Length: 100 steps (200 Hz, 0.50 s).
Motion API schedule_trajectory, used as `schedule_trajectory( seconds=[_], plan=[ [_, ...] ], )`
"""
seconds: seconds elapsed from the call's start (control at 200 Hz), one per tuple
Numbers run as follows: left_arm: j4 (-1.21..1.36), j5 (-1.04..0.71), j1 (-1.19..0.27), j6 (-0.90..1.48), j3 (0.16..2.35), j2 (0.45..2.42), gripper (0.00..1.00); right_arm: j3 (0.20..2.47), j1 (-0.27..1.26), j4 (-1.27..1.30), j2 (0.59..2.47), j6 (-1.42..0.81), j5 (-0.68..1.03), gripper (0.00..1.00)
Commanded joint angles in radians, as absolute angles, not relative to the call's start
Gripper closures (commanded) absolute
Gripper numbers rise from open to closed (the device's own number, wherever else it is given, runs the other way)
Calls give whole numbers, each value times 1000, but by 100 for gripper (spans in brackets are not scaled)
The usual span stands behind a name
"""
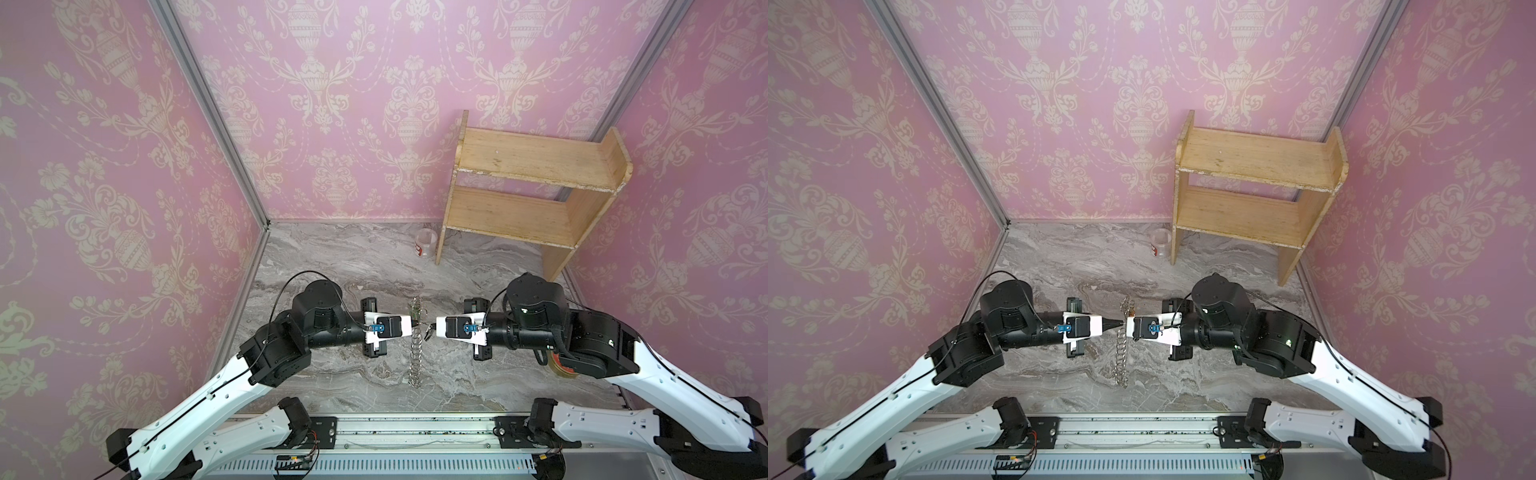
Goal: Put the keys on the keyring
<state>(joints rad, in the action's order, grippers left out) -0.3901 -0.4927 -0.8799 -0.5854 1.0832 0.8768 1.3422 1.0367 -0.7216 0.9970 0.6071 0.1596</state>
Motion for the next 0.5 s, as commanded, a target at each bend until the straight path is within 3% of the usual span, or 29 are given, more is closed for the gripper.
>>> schedule_trajectory(
  seconds=[0.0,0.495],
  plan=[
    [-376,-509,-879,-572,1097,853,100,1359,1042,-718,998,623,155,100],
    [-377,-506,-879,-574,1098,852,100,1365,1042,-719,1001,622,175,100]
  ],
)
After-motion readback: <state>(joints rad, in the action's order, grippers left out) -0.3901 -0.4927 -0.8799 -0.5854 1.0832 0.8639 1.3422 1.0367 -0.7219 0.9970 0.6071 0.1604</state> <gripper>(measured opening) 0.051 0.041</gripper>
